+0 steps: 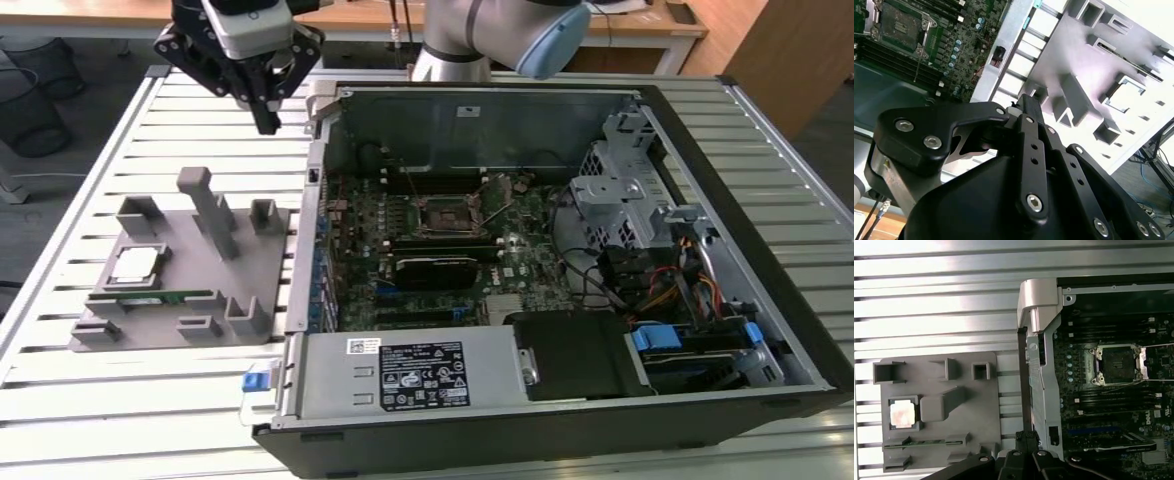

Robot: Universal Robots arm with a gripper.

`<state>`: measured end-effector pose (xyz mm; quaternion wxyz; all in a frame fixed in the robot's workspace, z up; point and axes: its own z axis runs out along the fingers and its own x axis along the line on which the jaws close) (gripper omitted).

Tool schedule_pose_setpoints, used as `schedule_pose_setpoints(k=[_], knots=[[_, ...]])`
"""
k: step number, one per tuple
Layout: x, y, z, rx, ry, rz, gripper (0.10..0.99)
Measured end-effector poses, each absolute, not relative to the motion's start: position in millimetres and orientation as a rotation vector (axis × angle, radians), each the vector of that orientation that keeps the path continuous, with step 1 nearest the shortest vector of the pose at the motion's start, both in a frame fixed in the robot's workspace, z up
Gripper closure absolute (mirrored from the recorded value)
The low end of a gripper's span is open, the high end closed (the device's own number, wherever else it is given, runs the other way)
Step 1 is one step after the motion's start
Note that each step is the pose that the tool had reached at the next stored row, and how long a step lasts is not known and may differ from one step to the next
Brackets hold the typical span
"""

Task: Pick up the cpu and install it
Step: 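Reach for the cpu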

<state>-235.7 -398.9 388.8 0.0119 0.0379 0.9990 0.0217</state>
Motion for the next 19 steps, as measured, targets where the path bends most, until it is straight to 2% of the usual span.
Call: schedule_pose_setpoints(k=[19], knots=[[-260.4, -398.9, 387.7, 0.118, 3.115, 0.068, 0.98]])
